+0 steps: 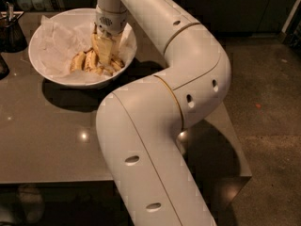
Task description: Pick banana from white bowl
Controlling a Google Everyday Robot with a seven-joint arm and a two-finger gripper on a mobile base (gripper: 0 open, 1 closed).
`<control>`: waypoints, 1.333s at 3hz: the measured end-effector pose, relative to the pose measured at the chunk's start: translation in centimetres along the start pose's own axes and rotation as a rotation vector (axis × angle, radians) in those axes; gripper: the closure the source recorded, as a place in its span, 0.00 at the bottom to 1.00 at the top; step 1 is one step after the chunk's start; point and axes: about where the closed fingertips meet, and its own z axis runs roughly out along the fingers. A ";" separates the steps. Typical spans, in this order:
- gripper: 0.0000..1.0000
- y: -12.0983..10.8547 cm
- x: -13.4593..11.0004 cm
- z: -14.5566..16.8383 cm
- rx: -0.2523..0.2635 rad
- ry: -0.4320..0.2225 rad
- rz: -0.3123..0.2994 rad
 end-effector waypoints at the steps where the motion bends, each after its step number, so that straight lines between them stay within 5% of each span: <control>1: 0.89 0.2 -0.2 0.5 -0.023 -0.013 -0.002; 2: 1.00 0.2 -0.2 0.7 -0.034 -0.021 0.000; 3: 1.00 -0.4 -1.0 0.6 -0.006 -0.054 -0.003; 4: 1.00 0.5 -0.8 -3.0 0.052 -0.123 -0.041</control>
Offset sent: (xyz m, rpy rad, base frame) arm -0.0242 -0.0166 -0.0037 -0.0025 0.1724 0.0300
